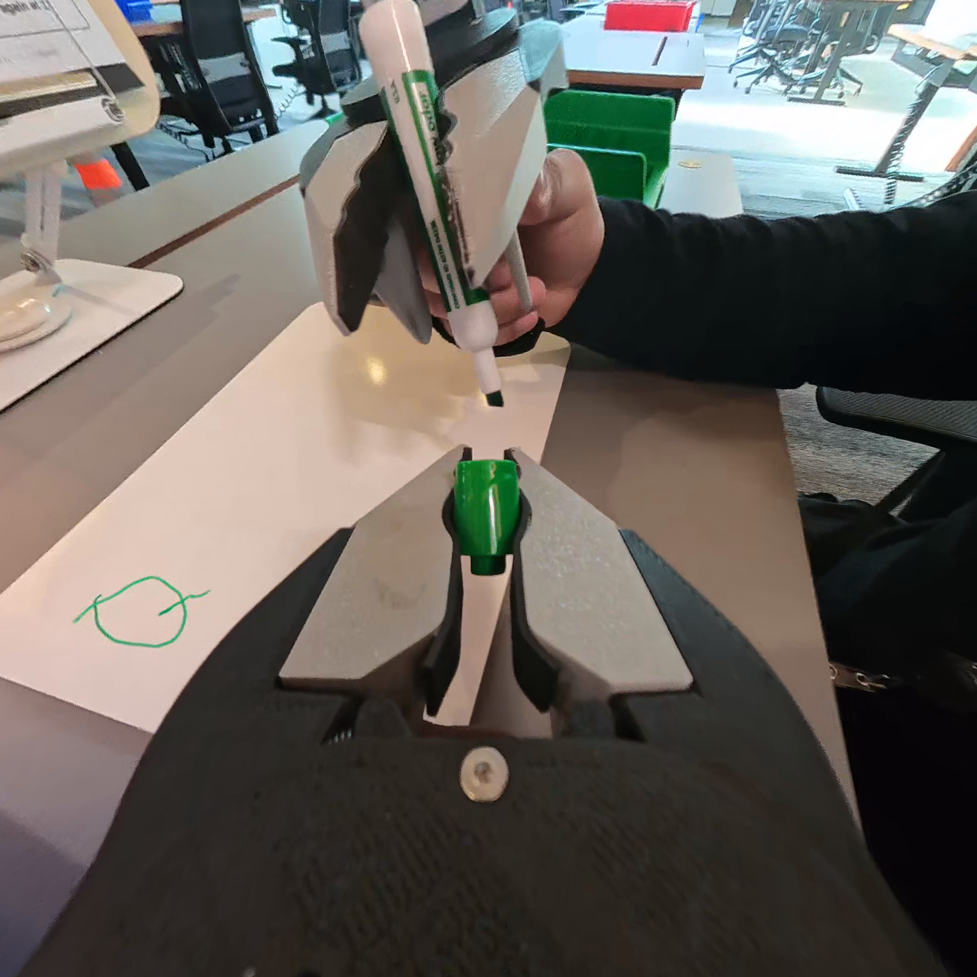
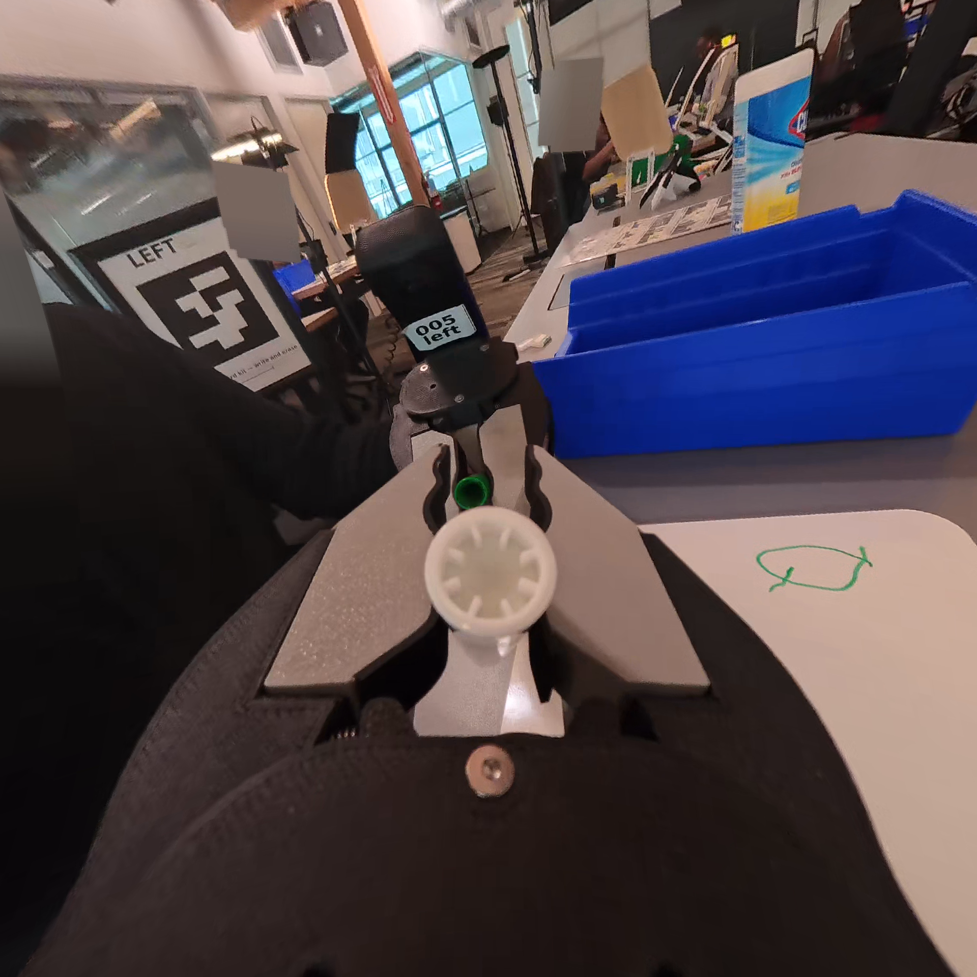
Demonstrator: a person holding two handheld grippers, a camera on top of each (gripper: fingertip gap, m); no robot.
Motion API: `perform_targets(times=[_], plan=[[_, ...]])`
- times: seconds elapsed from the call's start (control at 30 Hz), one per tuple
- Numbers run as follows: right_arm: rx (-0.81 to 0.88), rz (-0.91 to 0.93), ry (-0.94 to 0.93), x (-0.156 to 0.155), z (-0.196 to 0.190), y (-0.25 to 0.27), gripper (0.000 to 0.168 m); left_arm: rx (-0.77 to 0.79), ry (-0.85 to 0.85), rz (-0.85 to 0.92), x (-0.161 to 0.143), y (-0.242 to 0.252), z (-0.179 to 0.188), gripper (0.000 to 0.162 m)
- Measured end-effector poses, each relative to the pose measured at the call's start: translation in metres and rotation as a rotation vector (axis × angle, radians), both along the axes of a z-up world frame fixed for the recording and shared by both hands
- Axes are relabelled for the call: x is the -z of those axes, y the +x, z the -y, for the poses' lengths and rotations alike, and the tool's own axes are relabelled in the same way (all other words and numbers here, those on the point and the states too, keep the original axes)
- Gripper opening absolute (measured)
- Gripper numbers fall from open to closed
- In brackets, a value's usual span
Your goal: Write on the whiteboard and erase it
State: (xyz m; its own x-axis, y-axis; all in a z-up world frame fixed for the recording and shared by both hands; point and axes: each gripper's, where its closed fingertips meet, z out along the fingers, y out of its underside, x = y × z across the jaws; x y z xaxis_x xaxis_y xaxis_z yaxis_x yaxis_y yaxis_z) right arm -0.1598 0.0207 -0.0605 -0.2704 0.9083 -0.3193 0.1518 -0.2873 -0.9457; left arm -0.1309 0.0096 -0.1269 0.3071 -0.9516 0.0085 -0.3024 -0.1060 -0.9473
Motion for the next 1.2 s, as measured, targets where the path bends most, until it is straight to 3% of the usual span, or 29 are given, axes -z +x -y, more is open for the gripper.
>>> perform_targets(times=[0.4, 0.7, 0.97, 1.2], plan=[[-0.070, -0.135, 0.054, -0.020, 0.032, -0.019, 0.026, 0.109, -0.151, 0.205, -0.026, 0.007, 0.017, 0.010], [-0.103, -0.151, 0.076, -0.022, 0.045, -0.025, 0.026, 0.139, -0.133, 0.180, -0.025, 0.011, 0.024, 0.009], [-0.061, 0.004, 0.046, 0.004, 0.026, -0.019, 0.027, 0.027, -0.013, 0.070, -0.014, 0.006, 0.008, 0.008], [-0.071, 0.041, -0.035, 0.013, 0.025, -0.024, 0.043, -0.020, 0.037, 0.034, -0.011, 0.005, 0.002, 0.009]])
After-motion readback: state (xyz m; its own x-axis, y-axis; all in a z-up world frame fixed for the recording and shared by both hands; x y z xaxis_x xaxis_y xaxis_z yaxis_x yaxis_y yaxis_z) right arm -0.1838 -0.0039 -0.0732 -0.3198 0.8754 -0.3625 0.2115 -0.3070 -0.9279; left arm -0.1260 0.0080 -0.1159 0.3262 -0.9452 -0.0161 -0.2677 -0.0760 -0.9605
